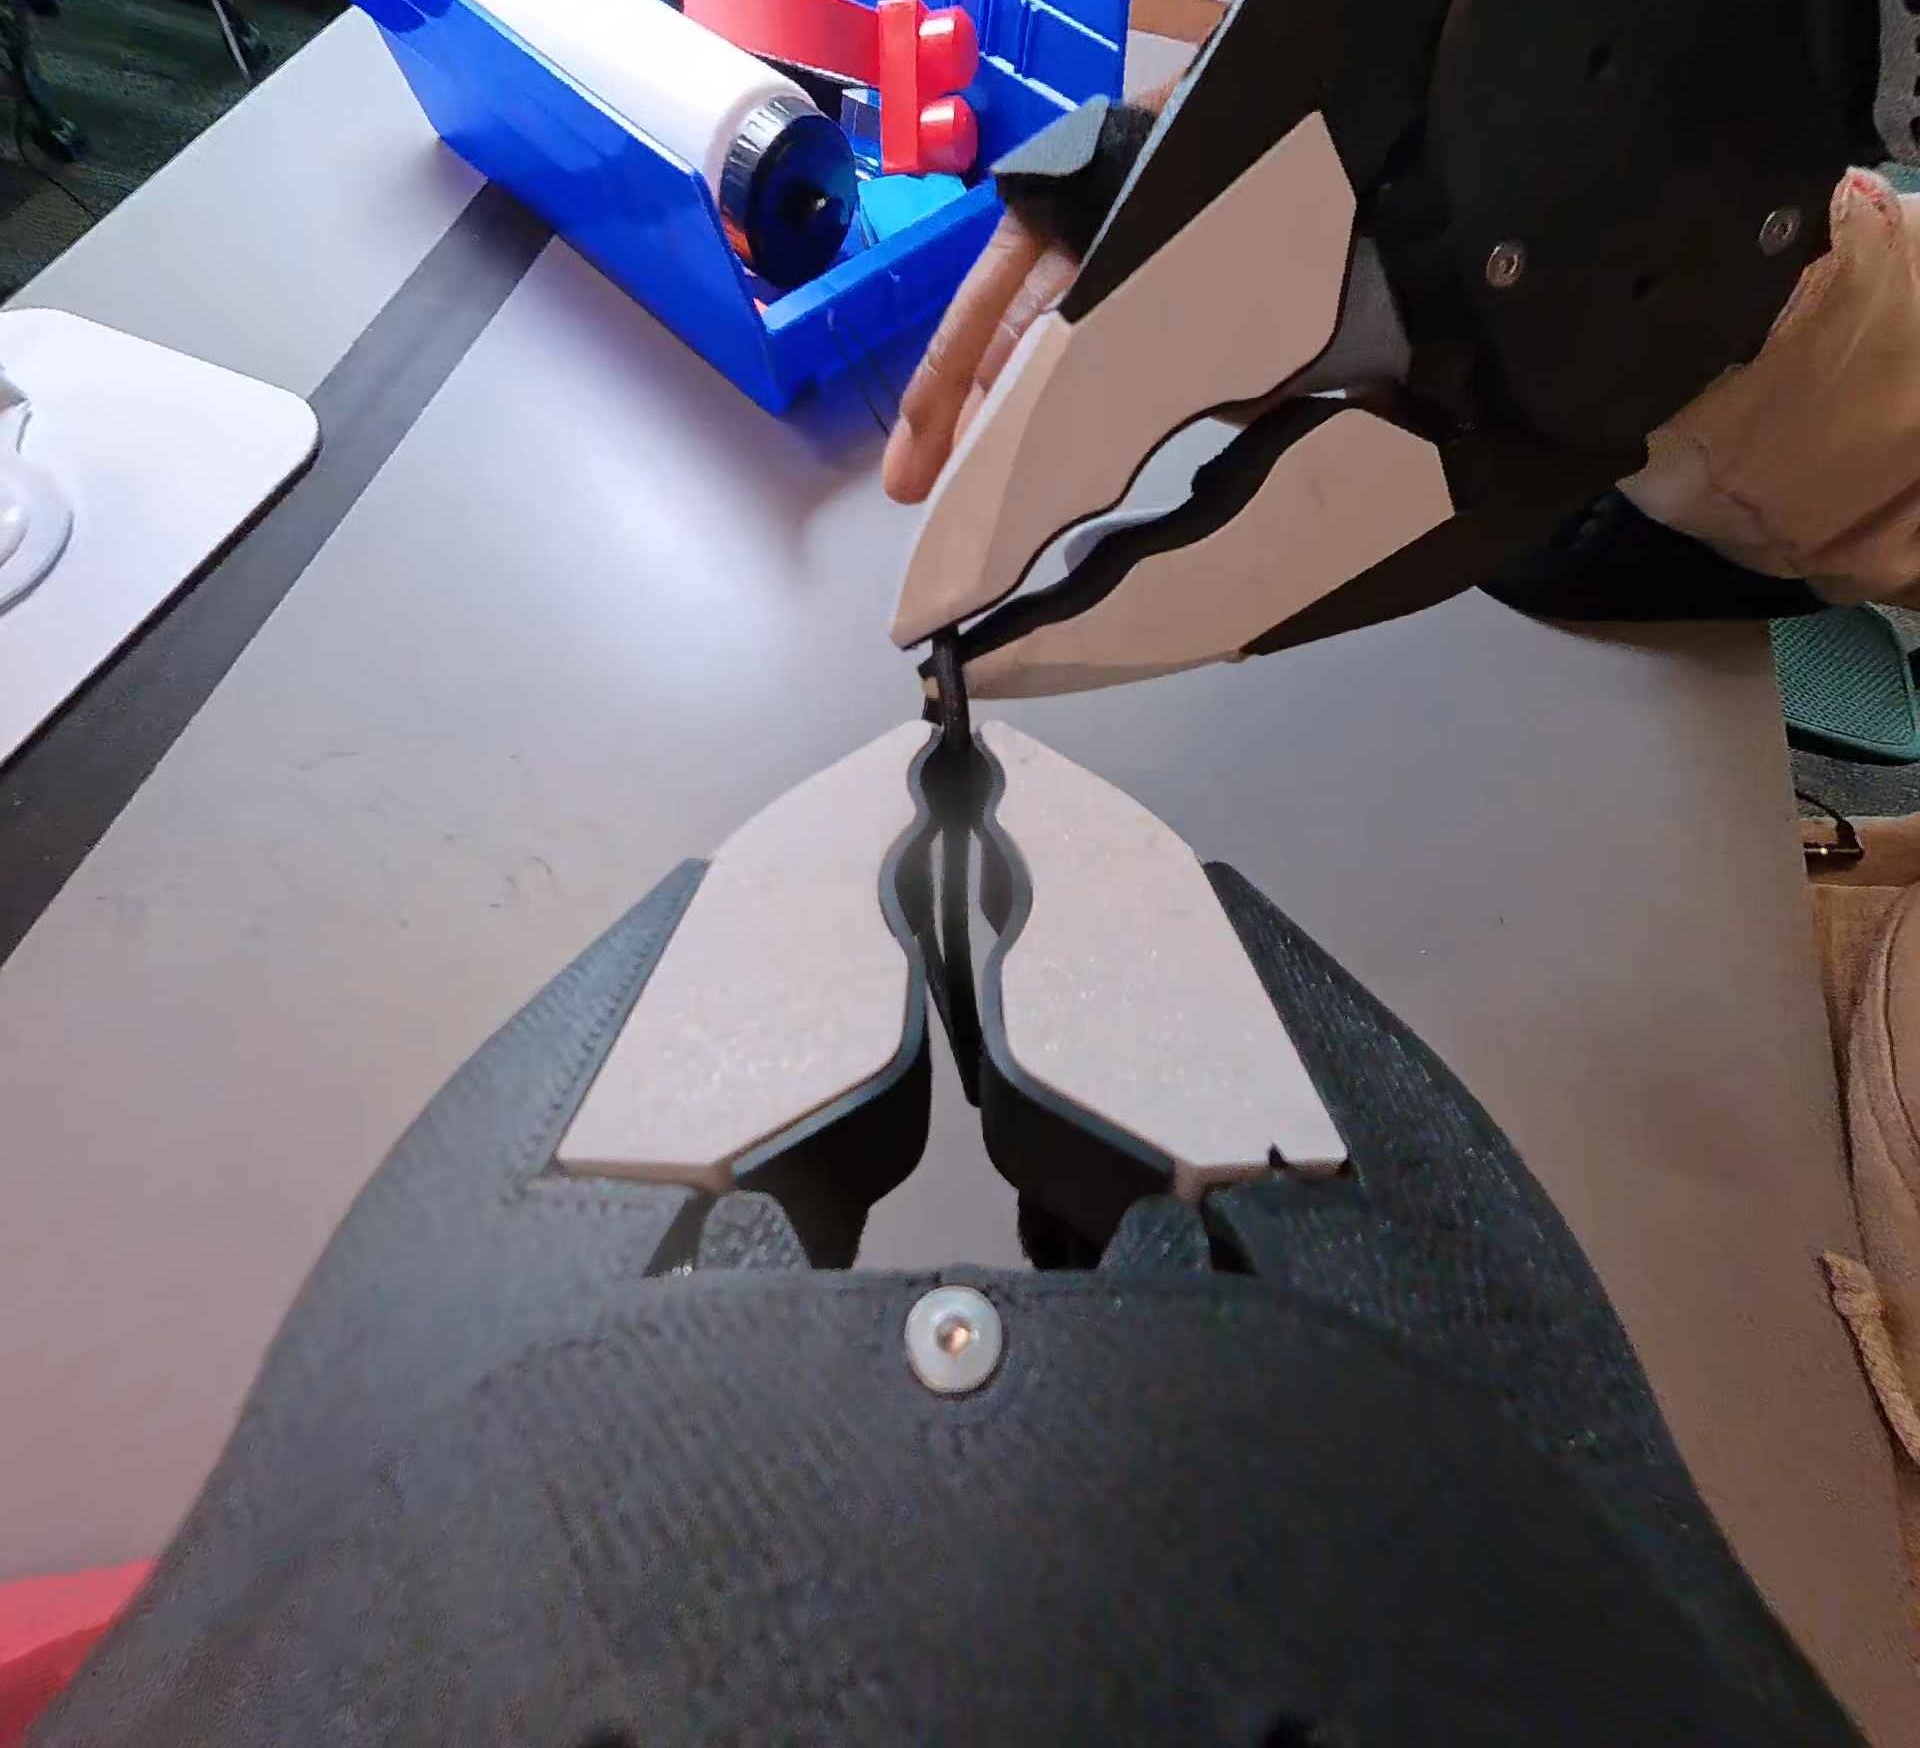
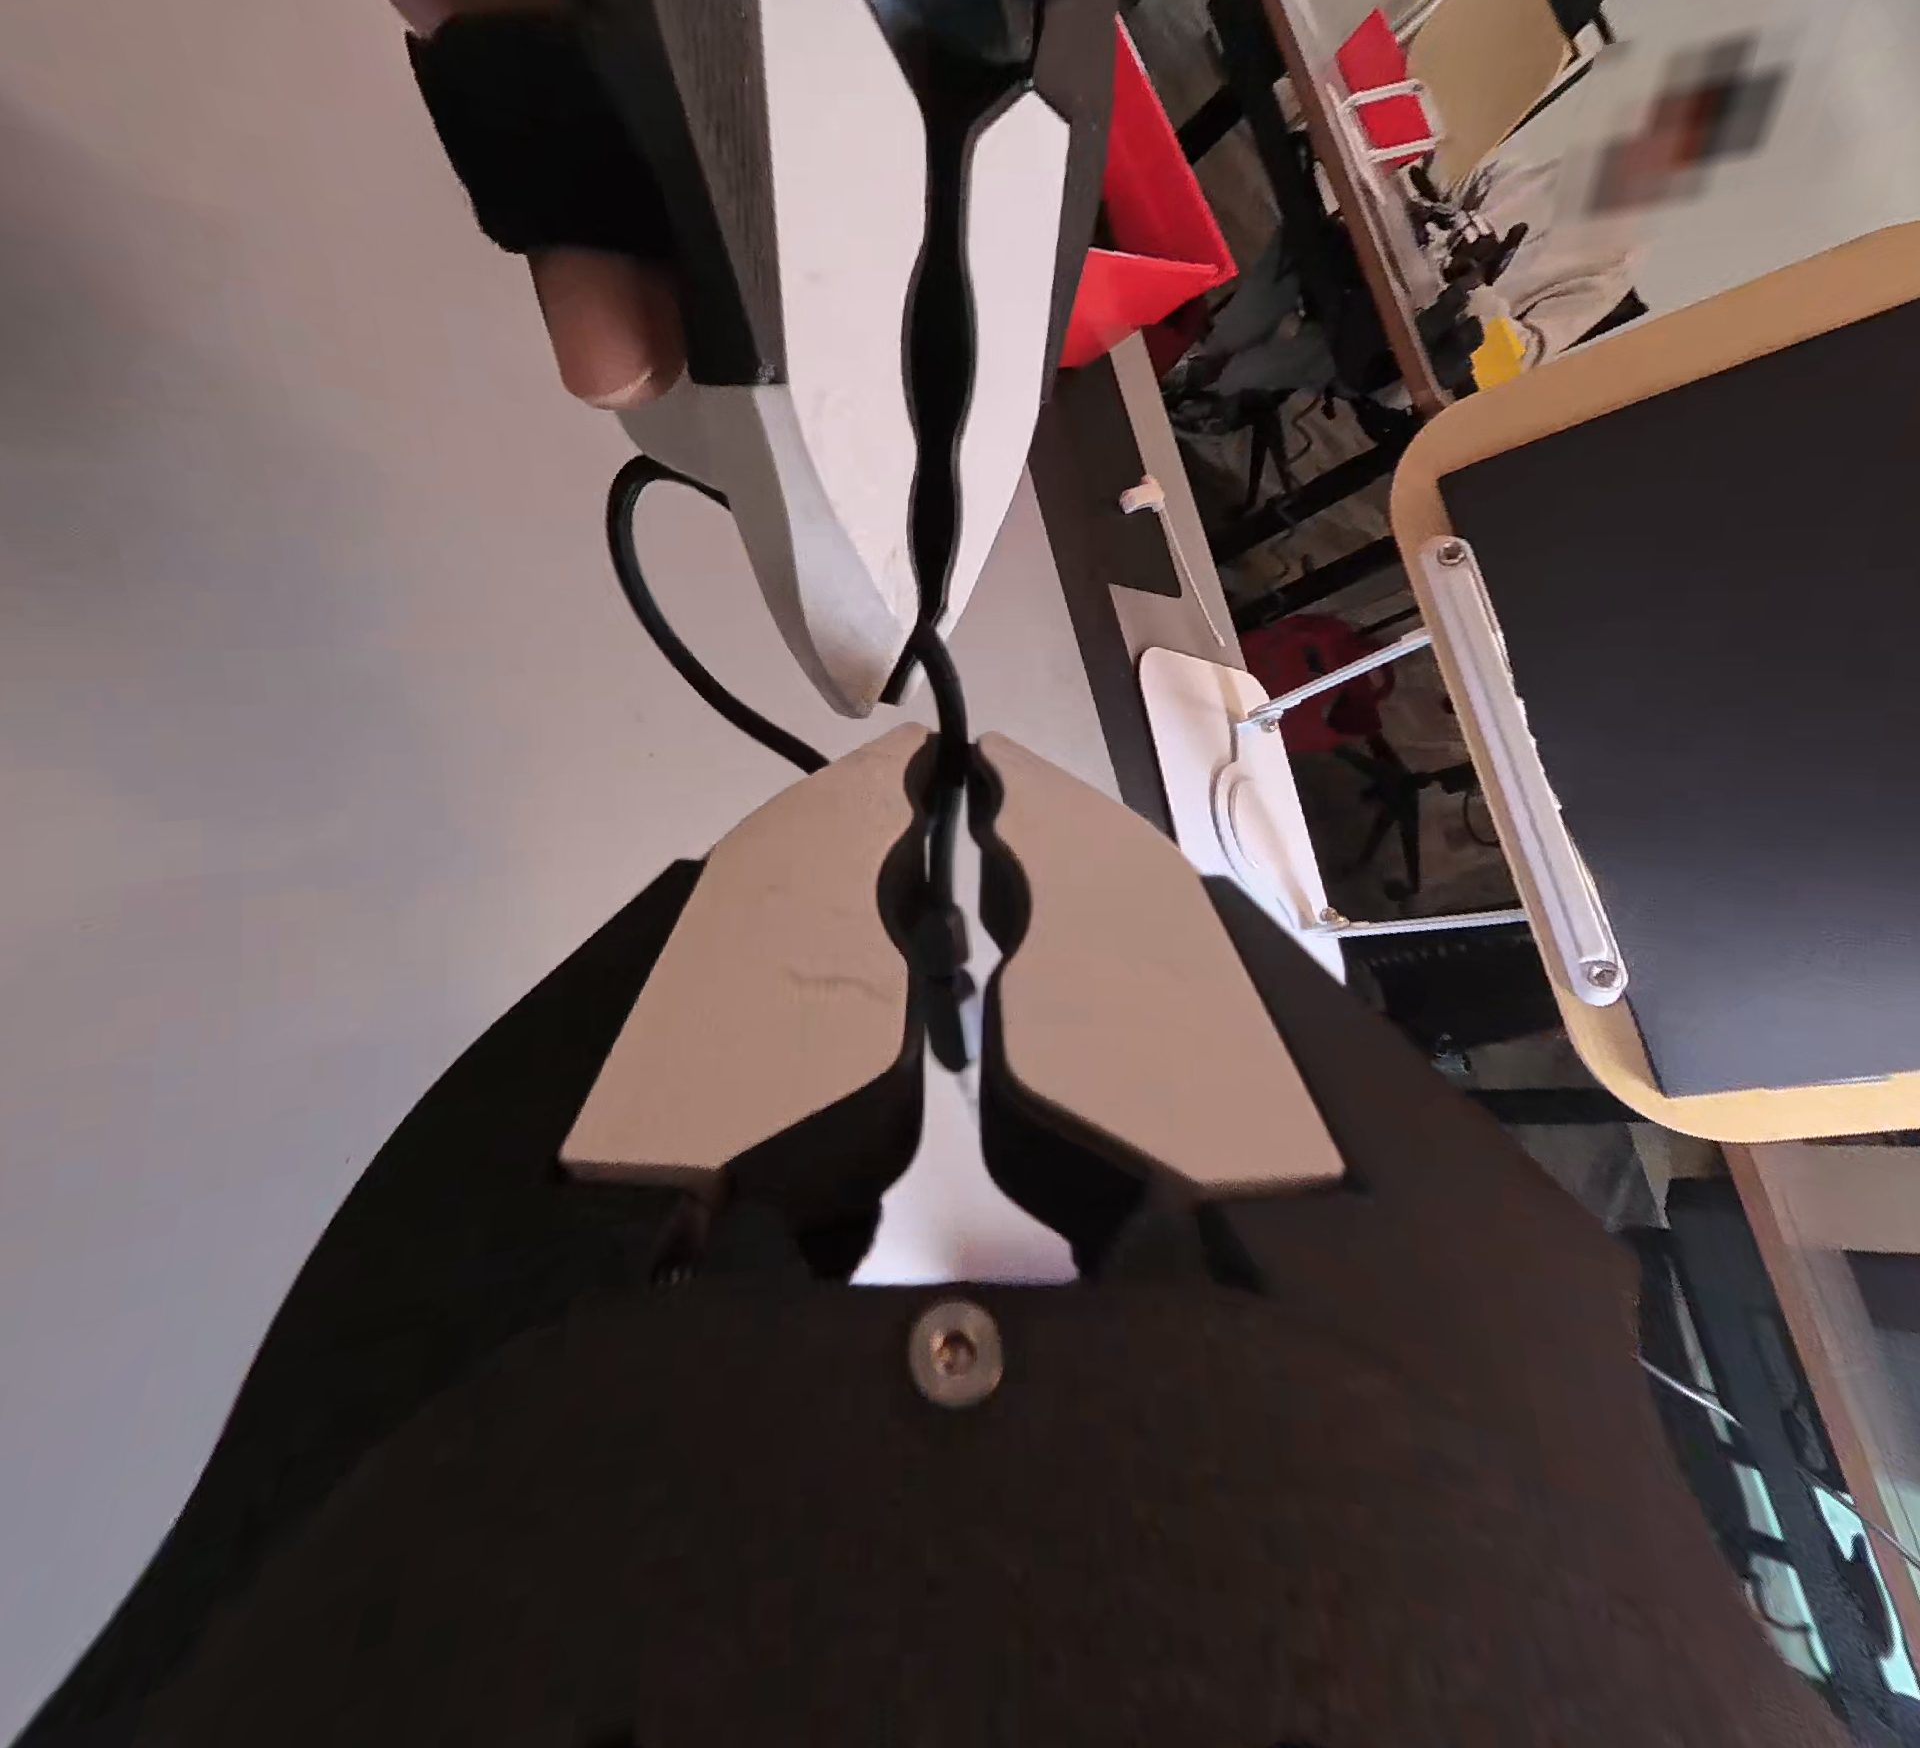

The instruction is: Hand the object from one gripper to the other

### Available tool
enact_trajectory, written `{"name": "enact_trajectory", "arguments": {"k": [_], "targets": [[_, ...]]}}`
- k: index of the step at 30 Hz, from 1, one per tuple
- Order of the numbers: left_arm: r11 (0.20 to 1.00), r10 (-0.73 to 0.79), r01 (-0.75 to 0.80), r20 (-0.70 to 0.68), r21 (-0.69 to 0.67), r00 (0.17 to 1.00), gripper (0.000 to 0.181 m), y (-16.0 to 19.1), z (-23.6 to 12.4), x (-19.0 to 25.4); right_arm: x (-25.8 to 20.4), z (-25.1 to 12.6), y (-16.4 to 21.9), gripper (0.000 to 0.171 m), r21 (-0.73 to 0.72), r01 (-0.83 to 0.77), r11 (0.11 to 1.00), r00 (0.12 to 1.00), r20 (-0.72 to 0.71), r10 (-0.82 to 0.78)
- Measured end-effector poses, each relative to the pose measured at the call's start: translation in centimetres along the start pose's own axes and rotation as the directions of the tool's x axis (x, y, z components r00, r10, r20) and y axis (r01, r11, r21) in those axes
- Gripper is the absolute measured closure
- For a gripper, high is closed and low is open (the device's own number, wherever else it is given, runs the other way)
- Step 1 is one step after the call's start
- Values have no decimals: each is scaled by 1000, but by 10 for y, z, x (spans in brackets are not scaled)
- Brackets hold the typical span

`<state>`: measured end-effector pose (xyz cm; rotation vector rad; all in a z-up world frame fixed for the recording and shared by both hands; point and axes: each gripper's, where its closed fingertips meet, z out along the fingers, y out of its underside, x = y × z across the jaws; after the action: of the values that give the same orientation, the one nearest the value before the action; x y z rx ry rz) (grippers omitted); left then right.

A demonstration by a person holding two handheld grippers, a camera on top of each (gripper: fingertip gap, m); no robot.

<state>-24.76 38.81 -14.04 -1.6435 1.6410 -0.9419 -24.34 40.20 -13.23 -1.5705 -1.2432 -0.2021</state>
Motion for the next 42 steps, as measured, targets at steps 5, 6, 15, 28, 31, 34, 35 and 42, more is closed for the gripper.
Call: {"name": "enact_trajectory", "arguments": {"k": [5, 6, 15, 28, 31, 34, 35, 42], "targets": [[990, 41, -61, 154, 126, 987, 161, -17, -8, -19, 16, 1, 6, 168, -17, -164, 986, 985, -61, 163], [985, 70, -103, 218, 141, 973, 158, -21, -10, -24, 20, 2, 10, 168, -29, -230, 973, 971, -76, 227], [927, 298, -374, 565, 21, 770, 177, -29, -24, -49, 26, -1, 15, 169, -13, -527, 850, 850, -30, 527], [881, 438, -471, 467, -52, 768, 178, -26, -8, -23, 20, 1, 0, 167, 0, -216, 976, 971, -108, 215], [881, 421, -474, 474, -8, 774, 177, -31, -13, -23, 22, -2, -4, 168, 51, -251, 967, 963, -82, 255], [904, 362, -428, 503, 18, 785, 159, -31, -18, -33, 31, -7, -3, 168, 64, -306, 950, 945, -100, 311], [913, 344, -407, 504, 15, 792, 156, -29, -19, -37, 34, -8, -1, 169, 67, -314, 947, 941, -108, 320], [922, 292, -380, 520, 69, 803, 181, -33, -27, -43, 34, -9, 0, 168, 64, -353, 933, 929, -89, 358]]}}
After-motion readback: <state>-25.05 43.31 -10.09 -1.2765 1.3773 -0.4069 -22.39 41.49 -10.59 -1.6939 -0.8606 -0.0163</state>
